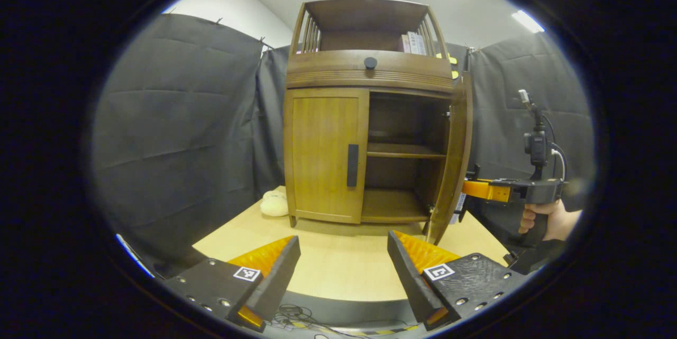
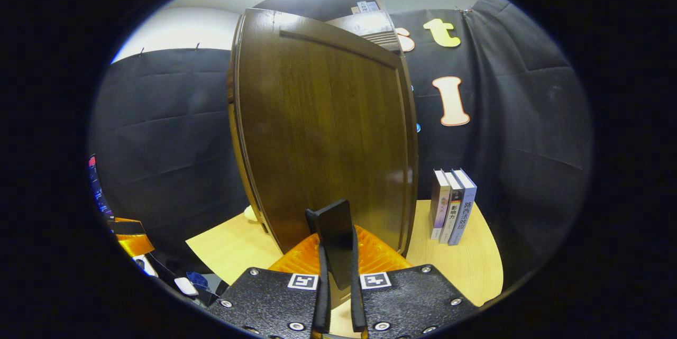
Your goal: Open the right door of the double-door shoe cabinet with the right hand, and open the left door with the left hand.
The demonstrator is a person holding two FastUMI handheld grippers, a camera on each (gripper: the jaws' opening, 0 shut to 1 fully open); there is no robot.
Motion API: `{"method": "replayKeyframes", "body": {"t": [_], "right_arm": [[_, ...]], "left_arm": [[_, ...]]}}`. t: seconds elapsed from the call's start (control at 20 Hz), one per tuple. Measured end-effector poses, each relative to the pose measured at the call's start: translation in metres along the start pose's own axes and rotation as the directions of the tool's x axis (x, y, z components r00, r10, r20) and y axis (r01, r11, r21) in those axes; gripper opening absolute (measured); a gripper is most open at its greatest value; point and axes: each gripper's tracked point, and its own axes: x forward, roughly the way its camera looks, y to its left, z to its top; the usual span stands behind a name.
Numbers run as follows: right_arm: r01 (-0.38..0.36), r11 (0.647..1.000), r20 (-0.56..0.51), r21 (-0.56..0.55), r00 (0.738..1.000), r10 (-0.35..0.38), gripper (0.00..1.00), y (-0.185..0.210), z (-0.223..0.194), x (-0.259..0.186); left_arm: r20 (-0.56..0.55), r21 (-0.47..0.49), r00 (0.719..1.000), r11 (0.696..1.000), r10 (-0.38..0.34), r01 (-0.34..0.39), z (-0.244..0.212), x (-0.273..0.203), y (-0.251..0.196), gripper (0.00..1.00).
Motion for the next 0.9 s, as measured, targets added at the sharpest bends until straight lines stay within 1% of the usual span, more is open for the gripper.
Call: {"method": "replayKeyframes", "body": {"t": [0.15, 0.3, 0.4, 0.45, 0.55, 0.6, 0.7, 0.8, 0.9], "right_arm": [[0.005, 1.000, 0.006, 0.010, 1.000, -0.005, 0.15, -0.020, 0.000, -0.012], [0.024, 0.998, 0.022, 0.053, 0.999, -0.025, 0.14, -0.047, 0.002, -0.021], [0.044, 0.997, 0.025, 0.068, 0.999, -0.046, 0.12, -0.067, 0.004, -0.028], [0.052, 0.996, 0.024, 0.075, 0.998, -0.054, 0.14, -0.077, 0.005, -0.030], [0.067, 0.990, 0.023, 0.120, 0.997, -0.070, 0.12, -0.099, 0.006, -0.033], [0.061, 0.987, 0.025, 0.152, 0.998, -0.066, 0.12, -0.109, 0.008, -0.035], [0.011, 0.979, 0.022, 0.203, 1.000, -0.015, 0.14, -0.108, 0.005, -0.033], [0.014, 0.982, 0.034, 0.187, 0.999, -0.021, 0.12, -0.108, 0.009, -0.034], [0.035, 0.986, 0.044, 0.163, 0.998, -0.043, 0.14, -0.109, 0.009, -0.034]], "left_arm": [[0.016, 0.013, 1.000, 1.000, -0.003, 0.003, 0.003, 0.000, -0.001, 0.96], [0.010, 0.011, 1.000, 1.000, -0.022, 0.022, 0.003, 0.003, -0.009, 1.00], [0.013, 0.010, 0.999, 0.999, -0.032, 0.032, 0.007, 0.005, -0.017, 1.00], [0.020, 0.014, 0.999, 0.999, -0.031, 0.031, 0.008, 0.006, -0.018, 1.00], [0.024, 0.022, 0.999, 0.999, -0.032, 0.031, 0.009, 0.008, -0.020, 0.98], [0.022, 0.023, 0.999, 0.999, -0.035, 0.035, 0.009, 0.009, -0.021, 0.96], [0.014, 0.030, 0.999, 0.999, -0.040, 0.040, 0.010, 0.008, -0.022, 0.94], [0.012, 0.037, 0.999, 0.998, -0.045, 0.045, 0.010, 0.008, -0.022, 0.92], [-0.001, 0.045, 0.999, 0.998, -0.040, 0.040, 0.008, 0.009, -0.021, 0.89]]}}
